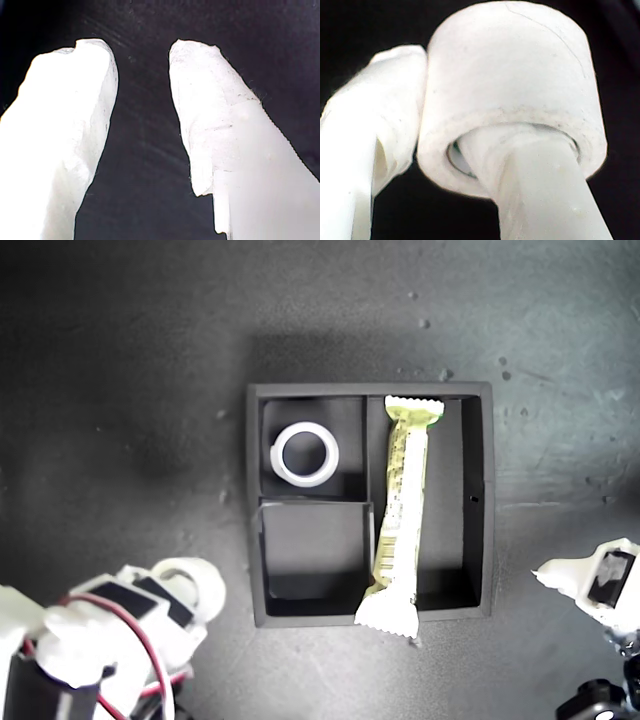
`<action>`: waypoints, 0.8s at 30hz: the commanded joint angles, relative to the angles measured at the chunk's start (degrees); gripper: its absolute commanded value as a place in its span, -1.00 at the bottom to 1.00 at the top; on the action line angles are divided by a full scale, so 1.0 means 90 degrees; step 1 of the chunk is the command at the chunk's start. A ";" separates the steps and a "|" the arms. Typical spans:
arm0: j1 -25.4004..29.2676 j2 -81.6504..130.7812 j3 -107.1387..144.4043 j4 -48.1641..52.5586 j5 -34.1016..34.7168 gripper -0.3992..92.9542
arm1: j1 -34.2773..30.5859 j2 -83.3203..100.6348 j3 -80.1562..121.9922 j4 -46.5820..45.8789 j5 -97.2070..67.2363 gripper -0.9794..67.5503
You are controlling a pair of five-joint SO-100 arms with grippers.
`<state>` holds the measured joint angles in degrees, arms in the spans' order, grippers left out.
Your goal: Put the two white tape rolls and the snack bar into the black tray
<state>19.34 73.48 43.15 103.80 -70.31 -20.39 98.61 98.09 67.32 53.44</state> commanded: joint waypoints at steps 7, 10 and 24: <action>-0.0488 -0.3232 -0.3984 0.0117 0.0693 -0.99 | -0.0137 0.0215 0.0039 -0.0195 0.0078 -0.77; -0.0488 -0.3594 -0.4238 0.0117 0.0645 -0.99 | -0.0156 0.0234 0.0107 -0.0195 0.0137 -0.77; -0.0195 -0.3643 -0.4199 0.0127 0.0566 -0.71 | -0.0010 0.0273 0.0166 -0.0146 0.0059 -0.77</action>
<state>16.70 37.88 8.26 104.15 -65.57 -20.92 98.61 99.84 66.01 54.14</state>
